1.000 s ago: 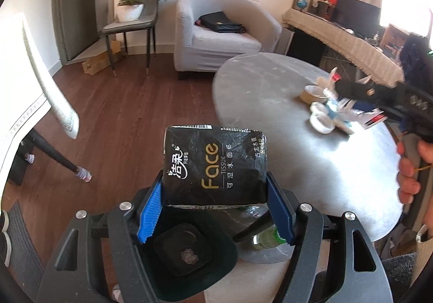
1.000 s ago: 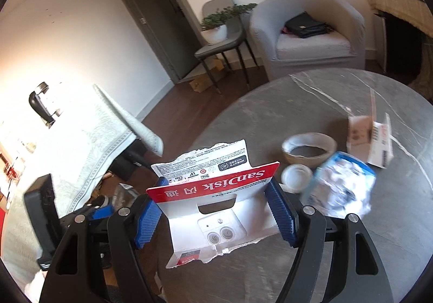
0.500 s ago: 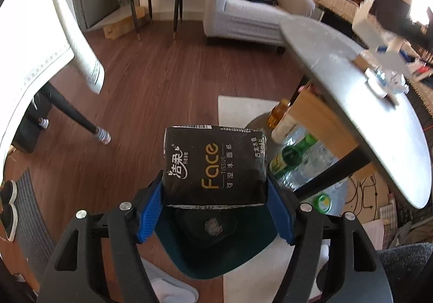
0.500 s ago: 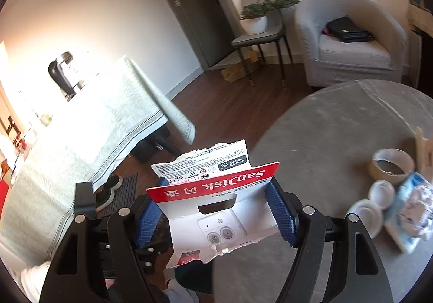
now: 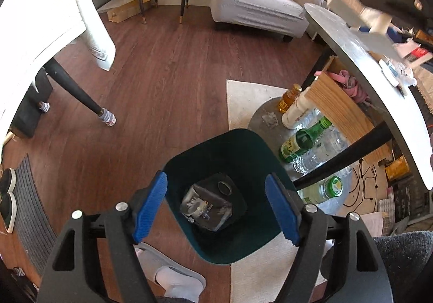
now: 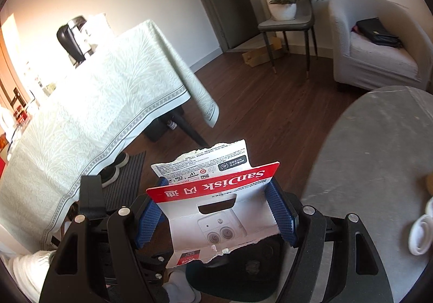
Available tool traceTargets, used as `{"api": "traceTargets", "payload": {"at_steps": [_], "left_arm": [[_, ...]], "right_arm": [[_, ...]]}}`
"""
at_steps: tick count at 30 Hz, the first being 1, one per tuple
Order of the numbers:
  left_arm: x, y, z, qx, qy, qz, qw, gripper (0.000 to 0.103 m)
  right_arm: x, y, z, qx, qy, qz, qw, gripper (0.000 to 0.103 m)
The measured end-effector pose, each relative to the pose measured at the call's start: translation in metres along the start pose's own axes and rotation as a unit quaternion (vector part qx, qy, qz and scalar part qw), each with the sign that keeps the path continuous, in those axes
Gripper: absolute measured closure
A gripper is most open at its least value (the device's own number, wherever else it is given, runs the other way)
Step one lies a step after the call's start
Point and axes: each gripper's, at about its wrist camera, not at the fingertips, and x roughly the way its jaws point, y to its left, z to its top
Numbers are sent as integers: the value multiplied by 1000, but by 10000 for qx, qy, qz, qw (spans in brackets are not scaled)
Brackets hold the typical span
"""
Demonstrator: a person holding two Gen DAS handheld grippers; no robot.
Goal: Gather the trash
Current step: 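Drop the tissue pack and SanDisk package into the green bin with both tools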
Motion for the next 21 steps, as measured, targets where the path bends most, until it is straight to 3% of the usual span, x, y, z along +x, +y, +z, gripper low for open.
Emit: {"api": "traceTargets", "payload": {"at_steps": [8, 21], "left_arm": [[-26, 35, 1, -350, -305, 96, 9989, 33], [-72, 55, 10, -613, -929, 104, 9937, 60]], "right_arm": [[37, 23, -11, -285, 422, -54, 9987, 29], [85, 41, -43, -669, 1101, -243, 9914, 29]]}}
